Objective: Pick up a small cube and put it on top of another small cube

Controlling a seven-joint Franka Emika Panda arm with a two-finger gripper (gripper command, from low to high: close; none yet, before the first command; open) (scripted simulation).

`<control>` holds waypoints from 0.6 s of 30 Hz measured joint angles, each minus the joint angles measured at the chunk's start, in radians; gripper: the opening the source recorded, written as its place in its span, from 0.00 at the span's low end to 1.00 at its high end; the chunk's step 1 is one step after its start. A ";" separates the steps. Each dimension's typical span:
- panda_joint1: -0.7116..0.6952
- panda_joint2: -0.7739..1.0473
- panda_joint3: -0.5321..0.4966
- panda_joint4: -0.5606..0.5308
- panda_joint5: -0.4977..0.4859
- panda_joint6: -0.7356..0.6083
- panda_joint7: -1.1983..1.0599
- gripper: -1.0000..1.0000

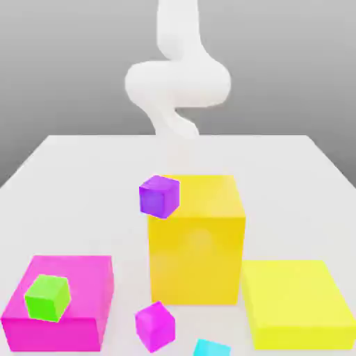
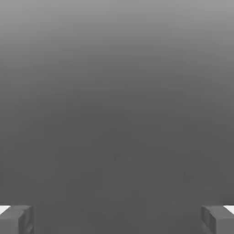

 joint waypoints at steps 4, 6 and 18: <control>0.004 0.151 0.006 0.003 0.026 0.043 0.034 0.50; 0.005 0.224 0.011 0.004 0.036 0.064 0.053 0.50; 0.015 0.659 0.045 0.011 0.042 0.190 0.200 0.50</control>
